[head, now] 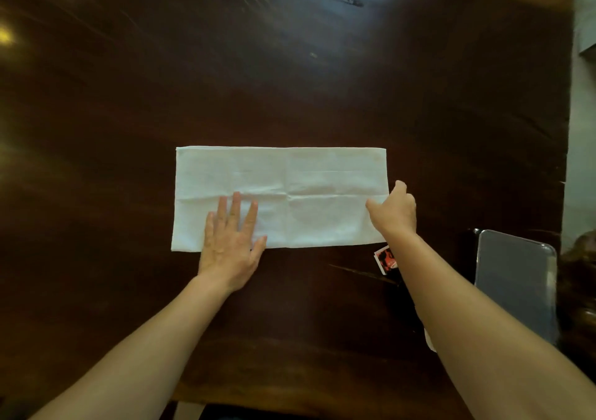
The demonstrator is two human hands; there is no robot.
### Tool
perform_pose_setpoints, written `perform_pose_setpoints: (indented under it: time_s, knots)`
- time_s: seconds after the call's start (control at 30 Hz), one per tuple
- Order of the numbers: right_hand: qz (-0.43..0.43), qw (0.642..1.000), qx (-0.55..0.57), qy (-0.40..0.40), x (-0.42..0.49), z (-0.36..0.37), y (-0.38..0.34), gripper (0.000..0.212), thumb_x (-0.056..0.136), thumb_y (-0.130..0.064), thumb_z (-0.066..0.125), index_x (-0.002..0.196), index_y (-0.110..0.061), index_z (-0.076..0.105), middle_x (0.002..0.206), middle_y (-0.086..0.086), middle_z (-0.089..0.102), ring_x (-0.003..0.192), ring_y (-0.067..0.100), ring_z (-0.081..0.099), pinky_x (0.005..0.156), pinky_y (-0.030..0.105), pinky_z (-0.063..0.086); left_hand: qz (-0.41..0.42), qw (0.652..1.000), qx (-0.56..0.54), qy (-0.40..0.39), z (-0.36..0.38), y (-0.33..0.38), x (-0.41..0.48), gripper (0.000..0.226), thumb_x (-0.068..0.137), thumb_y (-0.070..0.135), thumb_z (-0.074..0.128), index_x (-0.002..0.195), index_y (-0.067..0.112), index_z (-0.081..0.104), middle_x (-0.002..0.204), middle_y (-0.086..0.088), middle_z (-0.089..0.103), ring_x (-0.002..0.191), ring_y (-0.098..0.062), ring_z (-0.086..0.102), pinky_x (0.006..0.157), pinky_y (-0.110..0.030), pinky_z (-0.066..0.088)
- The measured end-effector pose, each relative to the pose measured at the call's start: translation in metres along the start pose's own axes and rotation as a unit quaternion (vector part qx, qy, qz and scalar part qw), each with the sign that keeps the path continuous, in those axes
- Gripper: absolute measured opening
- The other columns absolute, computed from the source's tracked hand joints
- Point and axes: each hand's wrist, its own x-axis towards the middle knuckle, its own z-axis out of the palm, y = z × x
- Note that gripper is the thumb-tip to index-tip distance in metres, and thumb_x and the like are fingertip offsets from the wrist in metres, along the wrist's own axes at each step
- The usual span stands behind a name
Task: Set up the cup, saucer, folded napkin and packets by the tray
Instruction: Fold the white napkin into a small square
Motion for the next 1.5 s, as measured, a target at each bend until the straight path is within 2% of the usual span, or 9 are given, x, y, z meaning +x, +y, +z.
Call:
perform_pose_setpoints:
  time_s: [0.1,0.23,0.4,0.5,0.67,0.93,1.13,1.3,1.5]
  knots:
    - [0.027,0.999,-0.023,-0.001,-0.006,0.0,0.006,0.068,0.089,-0.029,0.07,0.144,-0.01,0.034,0.14,0.018,0.045,0.126,0.04,0.044,0.092,0.047,0.047,0.06,0.998,0.034,0.002,0.019,0.018,-0.025,0.071,0.097,0.057,0.015,0.16,0.025,0.004,0.167,-0.009,-0.01,0.153,-0.031,-0.016,0.124,-0.049,-0.001]
    - [0.037,0.999,-0.031,-0.021,-0.011,0.005,0.013,0.062,0.088,-0.026,0.071,0.137,-0.009,0.037,0.139,0.02,0.04,0.119,0.042,0.05,0.089,0.046,0.049,0.078,0.995,0.056,-0.004,0.039,0.037,-0.046,0.072,0.097,0.052,0.022,0.158,0.014,0.026,0.166,-0.011,0.012,0.154,-0.033,0.006,0.123,-0.053,0.018]
    - [0.04,0.998,-0.035,-0.02,-0.017,0.003,0.024,0.063,0.087,-0.026,0.071,0.137,-0.009,0.037,0.134,0.02,0.049,0.114,0.039,0.056,0.087,0.047,0.053,0.084,0.994,0.069,0.0,0.045,0.048,-0.055,0.071,0.098,0.049,0.02,0.159,0.013,0.019,0.167,-0.012,0.014,0.154,-0.035,0.007,0.123,-0.054,0.016]
    - [0.035,0.999,-0.014,-0.013,-0.018,0.0,0.029,0.05,0.089,-0.015,0.067,0.132,-0.005,0.043,0.124,0.018,0.057,0.108,0.036,0.06,0.073,0.041,0.048,0.082,0.994,0.067,0.001,0.046,0.054,-0.056,0.069,0.103,0.047,0.024,0.16,0.015,0.004,0.168,-0.008,-0.003,0.154,-0.032,-0.008,0.125,-0.05,0.005]
    - [0.035,0.995,0.09,-0.036,-0.024,-0.008,0.03,0.008,0.088,-0.011,0.064,0.083,-0.008,0.059,0.089,0.01,0.06,0.068,0.02,0.054,0.052,0.03,0.043,0.057,0.997,0.06,0.001,0.047,0.059,-0.059,0.07,0.105,0.047,0.022,0.159,0.016,-0.009,0.166,-0.004,-0.017,0.152,-0.029,-0.021,0.125,-0.048,-0.002]
    - [-0.033,0.972,0.227,-0.06,-0.054,-0.039,0.003,0.021,0.094,-0.011,0.055,0.076,-0.02,0.061,0.093,0.004,0.066,0.091,0.024,0.067,0.078,0.041,0.062,0.061,0.998,0.024,0.003,0.049,0.056,-0.062,0.07,0.105,0.044,0.024,0.159,0.013,-0.007,0.167,-0.004,-0.017,0.152,-0.029,-0.022,0.125,-0.047,-0.004]
    - [-0.151,0.968,0.194,-0.058,-0.092,-0.056,-0.052,0.019,0.098,-0.017,0.056,0.082,-0.023,0.065,0.09,-0.003,0.067,0.083,0.013,0.067,0.065,0.031,0.062,0.059,0.998,0.002,-0.025,0.038,0.057,-0.063,0.067,0.106,0.042,0.024,0.159,0.013,-0.006,0.167,-0.004,-0.016,0.152,-0.029,-0.022,0.125,-0.048,-0.004]
    - [-0.224,0.963,0.144,-0.047,-0.123,-0.04,-0.11,0.026,0.097,-0.018,0.056,0.085,-0.002,0.074,0.089,0.01,0.073,0.078,0.021,0.072,0.058,0.033,0.063,0.074,0.997,-0.014,-0.022,0.035,0.05,-0.064,0.069,0.105,0.043,0.024,0.159,0.012,-0.006,0.168,-0.005,-0.014,0.153,-0.029,-0.018,0.126,-0.048,0.002]
    - [-0.244,0.963,0.089,-0.069,-0.148,0.022,-0.17,0.03,0.092,-0.014,0.054,0.079,0.006,0.072,0.078,0.02,0.073,0.068,0.034,0.072,0.06,0.049,0.062,0.078,0.992,-0.092,-0.017,0.038,0.043,-0.063,0.068,0.105,0.041,0.027,0.16,0.015,-0.003,0.168,-0.002,-0.012,0.152,-0.024,-0.022,0.125,-0.044,-0.007]
